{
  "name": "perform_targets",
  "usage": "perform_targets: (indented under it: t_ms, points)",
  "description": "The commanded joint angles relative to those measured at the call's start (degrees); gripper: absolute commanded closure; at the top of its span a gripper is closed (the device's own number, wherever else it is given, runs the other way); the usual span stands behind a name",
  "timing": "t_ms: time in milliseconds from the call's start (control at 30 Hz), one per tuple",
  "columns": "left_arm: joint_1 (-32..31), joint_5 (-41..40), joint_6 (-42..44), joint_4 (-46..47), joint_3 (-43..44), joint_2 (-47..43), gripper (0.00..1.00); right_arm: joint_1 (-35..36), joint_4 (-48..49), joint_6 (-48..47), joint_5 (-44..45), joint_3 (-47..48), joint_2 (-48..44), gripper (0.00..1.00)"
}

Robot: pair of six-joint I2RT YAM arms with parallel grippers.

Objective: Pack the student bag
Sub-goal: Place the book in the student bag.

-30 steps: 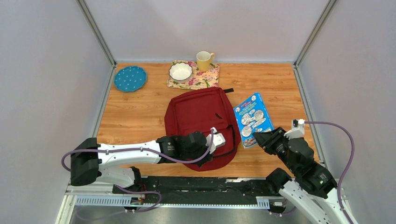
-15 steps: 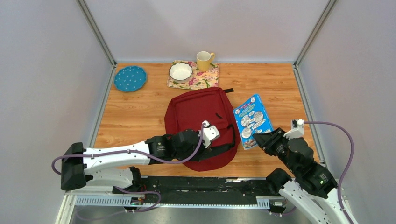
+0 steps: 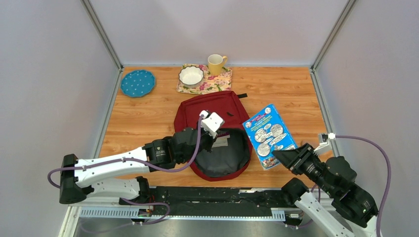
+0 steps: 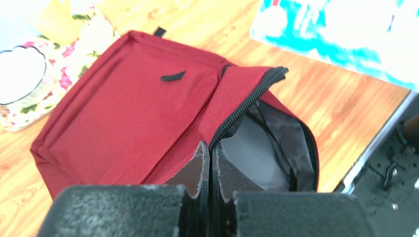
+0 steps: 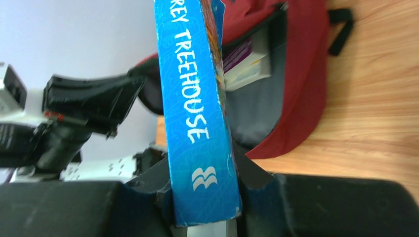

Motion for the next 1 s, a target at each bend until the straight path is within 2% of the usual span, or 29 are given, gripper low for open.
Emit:
perform_targets:
  t_ms: [0, 100, 200, 500, 600, 733, 833, 967]
  points:
    - [-0.3, -3.6, 3.6, 8.1, 2.2, -2.7, 1.00, 0.1, 11.2, 3.3, -17.8, 1.9, 0.5, 1.00]
    - [-0.4, -4.5, 4.4, 11.7, 2.4, -3.1, 1.00, 0.0, 13.7, 5.0, -24.6, 0.9, 2.5, 1.00]
    - [-0.3, -4.9, 5.0, 11.9, 3.5, -2.8, 1.00, 0.1, 11.3, 6.1, -28.1, 0.7, 3.0, 1.00]
    - [-0.4, -8.2, 3.5, 9.5, 6.0, -0.5, 1.00, 0.1, 13.1, 7.0, -36.5, -0.8, -3.0, 1.00]
    - [-0.4, -9.3, 2.6, 9.7, 5.9, -0.6, 1.00, 0.0, 11.9, 6.5, -43.3, -3.6, -3.1, 1.00]
    - [-0.3, -7.0, 2.6, 9.4, 6.5, -0.7, 1.00, 0.0, 7.1, 5.7, -40.8, -6.6, -3.1, 1.00]
    - [-0.3, -6.4, 1.8, 6.9, 7.5, -0.2, 1.00, 0.1, 11.0, 7.5, -43.9, -11.5, -2.3, 1.00]
    - [-0.4, -5.2, 0.4, 5.4, 8.2, 0.3, 1.00, 0.1, 18.3, 9.7, -43.5, -16.7, 0.2, 1.00]
